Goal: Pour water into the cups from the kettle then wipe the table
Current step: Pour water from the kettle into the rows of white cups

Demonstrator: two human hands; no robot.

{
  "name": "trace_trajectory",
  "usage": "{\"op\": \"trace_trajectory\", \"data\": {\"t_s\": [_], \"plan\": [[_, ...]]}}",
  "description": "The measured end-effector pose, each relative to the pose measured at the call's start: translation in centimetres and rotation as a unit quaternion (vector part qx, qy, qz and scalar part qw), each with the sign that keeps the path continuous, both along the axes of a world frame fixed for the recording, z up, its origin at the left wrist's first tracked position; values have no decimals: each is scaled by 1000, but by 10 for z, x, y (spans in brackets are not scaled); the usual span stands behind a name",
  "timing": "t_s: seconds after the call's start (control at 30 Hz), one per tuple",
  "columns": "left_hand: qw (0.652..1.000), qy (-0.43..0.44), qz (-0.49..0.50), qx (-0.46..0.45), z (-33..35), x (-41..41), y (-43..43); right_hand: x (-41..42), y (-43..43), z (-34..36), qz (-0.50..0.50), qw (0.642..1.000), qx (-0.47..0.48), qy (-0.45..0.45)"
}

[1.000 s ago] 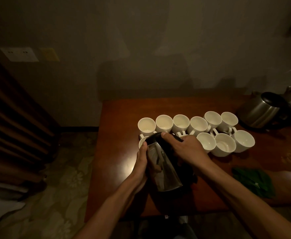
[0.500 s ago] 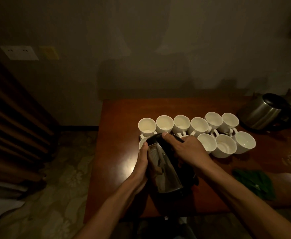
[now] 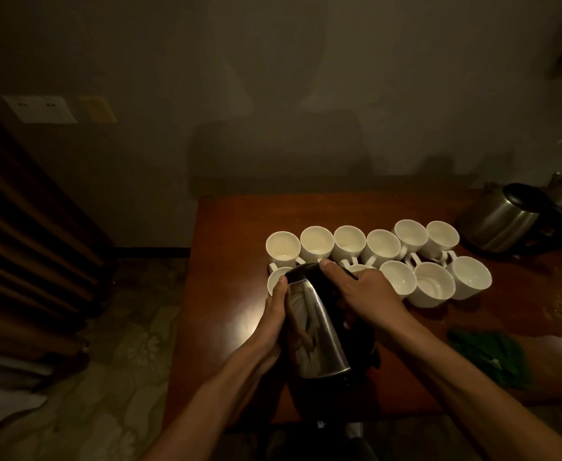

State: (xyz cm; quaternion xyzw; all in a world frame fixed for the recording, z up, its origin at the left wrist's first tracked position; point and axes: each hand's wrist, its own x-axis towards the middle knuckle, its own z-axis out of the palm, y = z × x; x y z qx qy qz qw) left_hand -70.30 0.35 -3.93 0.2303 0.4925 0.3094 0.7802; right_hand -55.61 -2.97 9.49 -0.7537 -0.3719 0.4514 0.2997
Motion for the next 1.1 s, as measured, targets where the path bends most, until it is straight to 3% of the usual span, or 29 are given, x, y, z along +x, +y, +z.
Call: {"op": "trace_trajectory", "data": {"t_s": [0.47,0.67,0.83,1.1], "plan": [[999,47,-3,6,18,-10,-9,-4,-6,1,-2,1000,7,3],[997,43,-21,62,33,-11,-11,-3,-9,1,-8,1000,1,-3],[989,127,-53,55,36,-14,-9,-2,-12,2,-8,1000,5,0],[986,130,-89,63,35,-16,-8,-3,-10,2,-11,1000,-10,0]]}}
